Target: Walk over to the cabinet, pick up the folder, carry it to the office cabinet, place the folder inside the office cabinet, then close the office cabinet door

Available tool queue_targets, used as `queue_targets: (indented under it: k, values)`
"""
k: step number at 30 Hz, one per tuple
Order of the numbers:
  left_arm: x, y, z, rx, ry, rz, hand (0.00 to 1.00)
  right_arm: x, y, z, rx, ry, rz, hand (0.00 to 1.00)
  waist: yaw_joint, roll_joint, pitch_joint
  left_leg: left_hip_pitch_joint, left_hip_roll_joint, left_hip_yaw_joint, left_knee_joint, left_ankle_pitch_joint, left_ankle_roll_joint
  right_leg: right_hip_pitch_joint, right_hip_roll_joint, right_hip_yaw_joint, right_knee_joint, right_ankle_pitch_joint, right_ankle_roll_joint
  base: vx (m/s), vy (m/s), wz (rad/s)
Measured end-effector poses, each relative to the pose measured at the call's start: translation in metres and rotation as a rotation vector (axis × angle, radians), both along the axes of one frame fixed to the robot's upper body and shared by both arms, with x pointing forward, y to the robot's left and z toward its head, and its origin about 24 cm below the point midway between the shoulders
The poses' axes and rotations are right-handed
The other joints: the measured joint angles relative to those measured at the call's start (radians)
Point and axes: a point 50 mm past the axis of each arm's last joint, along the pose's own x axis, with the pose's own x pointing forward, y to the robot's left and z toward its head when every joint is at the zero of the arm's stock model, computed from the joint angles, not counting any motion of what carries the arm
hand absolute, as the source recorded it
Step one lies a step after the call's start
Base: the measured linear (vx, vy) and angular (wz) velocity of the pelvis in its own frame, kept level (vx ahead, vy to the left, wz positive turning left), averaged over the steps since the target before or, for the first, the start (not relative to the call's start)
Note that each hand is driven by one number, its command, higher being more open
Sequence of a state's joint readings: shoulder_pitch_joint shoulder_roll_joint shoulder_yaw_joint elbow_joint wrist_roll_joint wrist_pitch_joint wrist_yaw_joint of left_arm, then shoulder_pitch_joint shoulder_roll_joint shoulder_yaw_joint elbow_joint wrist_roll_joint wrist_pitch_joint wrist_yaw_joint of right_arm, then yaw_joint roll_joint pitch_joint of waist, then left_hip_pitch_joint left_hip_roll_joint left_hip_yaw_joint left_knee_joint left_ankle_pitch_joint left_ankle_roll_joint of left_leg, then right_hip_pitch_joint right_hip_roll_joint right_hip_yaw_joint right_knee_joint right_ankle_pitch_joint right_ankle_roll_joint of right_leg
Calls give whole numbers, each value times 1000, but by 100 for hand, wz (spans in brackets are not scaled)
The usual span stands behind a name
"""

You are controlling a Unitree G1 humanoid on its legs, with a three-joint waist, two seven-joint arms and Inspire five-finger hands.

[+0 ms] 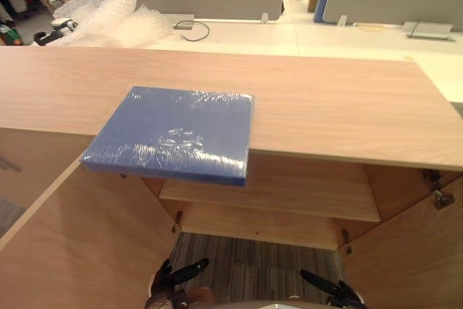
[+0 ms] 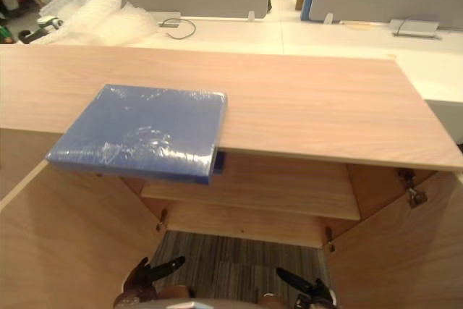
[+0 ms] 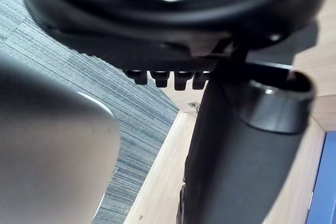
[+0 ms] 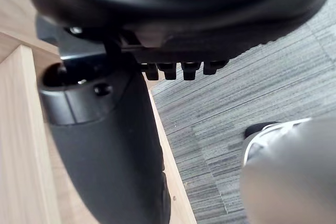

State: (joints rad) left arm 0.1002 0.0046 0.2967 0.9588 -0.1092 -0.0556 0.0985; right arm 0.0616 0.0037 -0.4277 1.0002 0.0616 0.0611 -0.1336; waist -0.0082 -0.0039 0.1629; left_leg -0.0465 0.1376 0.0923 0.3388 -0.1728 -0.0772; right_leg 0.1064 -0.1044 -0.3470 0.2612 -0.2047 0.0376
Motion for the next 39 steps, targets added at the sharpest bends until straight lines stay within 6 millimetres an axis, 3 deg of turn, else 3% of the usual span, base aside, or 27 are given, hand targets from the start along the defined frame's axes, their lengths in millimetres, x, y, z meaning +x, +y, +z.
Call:
queue_targets:
  k: [1,5,14,18,23,29,32,39]
  values:
    - [-2,2,-1,1,7,-4,100,-2,6,-1,14,4,16,100,2,-11,-8,14,-16,8,-14,3,5,10,-15,2,-12,5,9,152,91,-2]
    - [-6,-1,-3,-15,24,-24,100,0,13,-2,38,-7,25,100,3,-8,-21,77,-56,11,-89,19,27,40,-51,0,-15,25,39,117,91,7]
    - [-14,-4,-3,-188,-56,149,100,-1,8,-1,31,-4,78,100,3,-3,-22,169,-85,-8,-278,128,32,44,-73,-18,19,30,48,9,-32,10]
    - [-1,-16,21,-255,-250,117,100,-1,0,2,-11,-9,149,100,10,4,-14,169,-113,-53,-341,178,42,24,-105,-55,57,17,61,-98,-42,29]
    - [9,-19,55,-243,-428,67,100,5,4,5,-34,-22,229,100,28,-21,2,162,-153,-79,-377,209,58,15,-145,-87,60,-36,63,-138,-26,20]
    - [30,-9,109,-29,-627,-12,100,0,12,2,-37,15,274,100,88,-50,-4,90,-161,-117,-332,219,53,21,-153,-173,36,-16,76,-30,-16,42]
    - [38,-5,135,371,-617,-73,100,-1,28,0,-33,29,263,100,107,-73,-15,56,-174,-154,-292,207,60,42,-157,-209,22,0,82,45,11,33]
    - [31,4,153,798,-552,-15,100,-4,36,-1,-61,47,249,100,118,-84,-24,58,-180,-190,-267,165,65,72,-163,-232,38,12,76,16,24,18]
